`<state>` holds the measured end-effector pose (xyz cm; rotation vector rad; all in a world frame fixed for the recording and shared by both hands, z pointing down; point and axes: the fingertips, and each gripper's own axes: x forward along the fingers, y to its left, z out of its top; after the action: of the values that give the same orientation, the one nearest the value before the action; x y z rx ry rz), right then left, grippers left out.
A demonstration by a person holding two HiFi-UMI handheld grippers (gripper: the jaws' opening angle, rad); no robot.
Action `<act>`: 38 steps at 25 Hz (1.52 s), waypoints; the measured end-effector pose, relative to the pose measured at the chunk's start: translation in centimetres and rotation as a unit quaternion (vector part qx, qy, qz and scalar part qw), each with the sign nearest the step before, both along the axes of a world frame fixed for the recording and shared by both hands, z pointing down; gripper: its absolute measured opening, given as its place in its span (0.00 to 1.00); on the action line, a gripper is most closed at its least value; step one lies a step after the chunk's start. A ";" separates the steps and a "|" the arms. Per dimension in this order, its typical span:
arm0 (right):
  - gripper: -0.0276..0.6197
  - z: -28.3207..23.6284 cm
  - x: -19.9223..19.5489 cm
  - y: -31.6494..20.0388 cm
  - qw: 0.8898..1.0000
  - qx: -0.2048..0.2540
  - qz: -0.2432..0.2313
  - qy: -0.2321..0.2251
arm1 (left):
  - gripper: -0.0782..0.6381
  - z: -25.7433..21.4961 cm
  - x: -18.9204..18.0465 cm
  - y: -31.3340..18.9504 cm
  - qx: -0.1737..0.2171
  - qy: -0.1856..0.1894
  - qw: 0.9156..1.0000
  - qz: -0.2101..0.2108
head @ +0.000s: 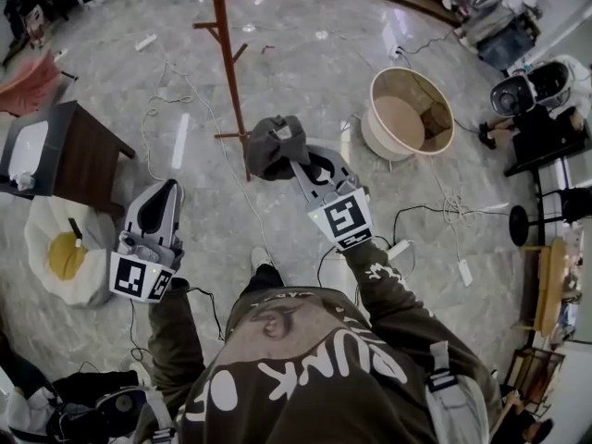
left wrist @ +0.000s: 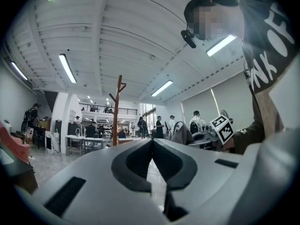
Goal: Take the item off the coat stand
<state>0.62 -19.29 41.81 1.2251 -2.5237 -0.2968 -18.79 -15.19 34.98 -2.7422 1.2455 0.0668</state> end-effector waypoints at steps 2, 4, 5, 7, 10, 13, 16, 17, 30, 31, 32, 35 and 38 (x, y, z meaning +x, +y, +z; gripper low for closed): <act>0.08 0.2 1.0 2.1 1.000 0.000 -0.004 -0.004 | 0.11 0.0 1.0 2.2 0.001 -0.004 1.000 -0.004; 0.08 0.4 2.1 4.4 1.000 0.001 -0.007 -0.007 | 0.11 0.0 2.2 4.7 0.003 -0.009 1.000 -0.008; 0.08 0.5 2.6 5.7 1.000 0.003 -0.009 -0.008 | 0.11 -0.1 2.8 6.0 0.004 -0.011 1.000 -0.009; 0.08 0.6 3.7 8.4 1.000 0.005 -0.013 -0.010 | 0.11 -0.2 4.3 9.0 0.006 -0.015 1.000 -0.011; 0.08 0.4 5.5 13.1 1.000 0.011 -0.022 -0.016 | 0.11 -0.2 6.7 13.8 0.009 -0.024 1.000 -0.010; 0.08 0.6 7.3 17.4 0.999 0.013 -0.028 -0.020 | 0.11 0.0 9.1 18.5 0.006 -0.026 1.000 -0.008; 0.08 1.0 8.8 21.8 0.999 0.005 -0.030 -0.027 | 0.11 0.1 10.7 23.2 -0.001 -0.033 0.999 -0.011; 0.08 1.1 9.2 23.1 0.999 0.002 -0.032 -0.029 | 0.11 0.0 11.0 24.6 -0.003 -0.035 0.999 -0.015; 0.08 0.4 10.0 32.3 0.998 -0.007 -0.048 -0.044 | 0.11 -1.7 11.3 34.5 -0.005 -0.044 0.998 -0.045; 0.08 0.3 9.7 32.7 0.998 -0.007 -0.049 -0.044 | 0.11 -1.9 11.1 34.8 -0.005 -0.045 0.998 -0.045; 0.08 0.3 9.5 32.9 0.998 -0.007 -0.049 -0.045 | 0.11 -1.9 10.9 35.0 -0.004 -0.046 0.998 -0.044; 0.08 0.2 8.7 33.6 0.998 -0.004 -0.046 -0.042 | 0.11 -1.9 10.2 35.5 -0.002 -0.045 0.998 -0.037; 0.08 0.2 7.7 34.9 0.998 -0.002 -0.041 -0.037 | 0.11 -1.8 9.4 36.5 0.003 -0.044 0.999 -0.029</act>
<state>8.31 15.61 42.01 1.1528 -2.6410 -0.2700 -9.42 21.31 33.23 -2.6711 1.2976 -0.0550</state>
